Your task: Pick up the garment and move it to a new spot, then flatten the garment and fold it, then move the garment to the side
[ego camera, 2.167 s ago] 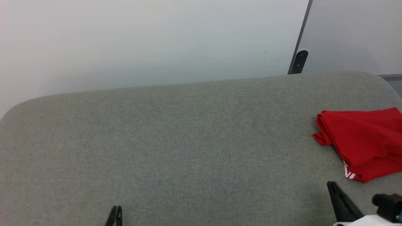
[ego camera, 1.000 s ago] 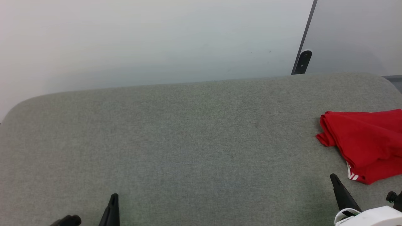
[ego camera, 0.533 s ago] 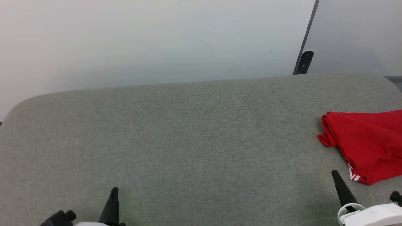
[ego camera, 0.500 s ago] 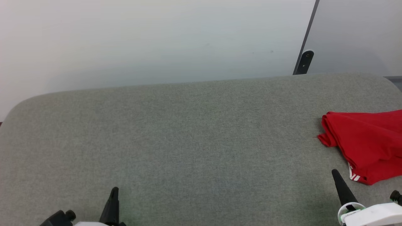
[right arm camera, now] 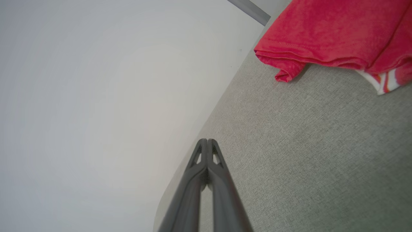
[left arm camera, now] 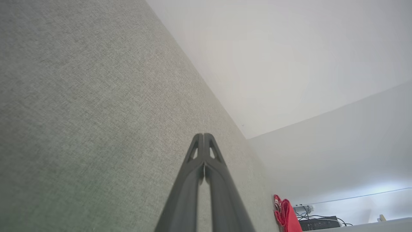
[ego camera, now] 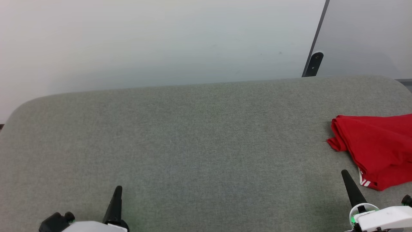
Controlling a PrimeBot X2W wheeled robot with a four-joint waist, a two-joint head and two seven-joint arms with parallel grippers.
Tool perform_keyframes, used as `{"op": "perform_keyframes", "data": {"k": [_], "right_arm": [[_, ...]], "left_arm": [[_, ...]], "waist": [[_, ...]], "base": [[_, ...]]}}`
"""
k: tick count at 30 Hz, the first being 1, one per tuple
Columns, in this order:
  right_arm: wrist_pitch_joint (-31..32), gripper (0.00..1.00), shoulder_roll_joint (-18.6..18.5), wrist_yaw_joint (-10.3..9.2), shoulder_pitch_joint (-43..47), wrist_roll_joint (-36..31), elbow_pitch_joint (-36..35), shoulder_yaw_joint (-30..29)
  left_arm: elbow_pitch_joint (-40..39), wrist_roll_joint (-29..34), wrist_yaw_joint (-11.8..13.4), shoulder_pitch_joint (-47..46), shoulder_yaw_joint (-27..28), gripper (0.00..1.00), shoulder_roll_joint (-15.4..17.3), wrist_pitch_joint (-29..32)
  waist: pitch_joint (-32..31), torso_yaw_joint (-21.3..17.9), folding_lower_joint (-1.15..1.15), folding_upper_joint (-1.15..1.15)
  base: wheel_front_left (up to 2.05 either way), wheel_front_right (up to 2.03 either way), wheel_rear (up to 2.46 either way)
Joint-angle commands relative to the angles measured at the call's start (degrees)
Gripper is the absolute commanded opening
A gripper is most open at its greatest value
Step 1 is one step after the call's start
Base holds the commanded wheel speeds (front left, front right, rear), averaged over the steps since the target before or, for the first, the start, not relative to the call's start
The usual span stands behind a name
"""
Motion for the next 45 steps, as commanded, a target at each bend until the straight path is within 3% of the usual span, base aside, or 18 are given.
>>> {"op": "perform_keyframes", "data": {"k": [1, 45], "right_arm": [[0.1, 0.00, 0.1, -0.02, -1.4, 1.6, -0.1, -0.4], [0.6, 0.00, 1.5, -0.05, -4.8, 19.2, 3.8, -2.2]], "left_arm": [[-0.2, -1.8, -0.7, -1.4, 0.4, 0.00, 0.0, 0.3], [3.2, -24.4, -4.1, -6.9, 3.6, 0.00, -1.8, 5.9]], "waist": [[0.0, 0.0, 0.00, 0.00], [0.1, 1.1, 0.00, 0.00]], "base": [[0.00, 0.00, 0.00], [0.00, 0.00, 0.00]]}}
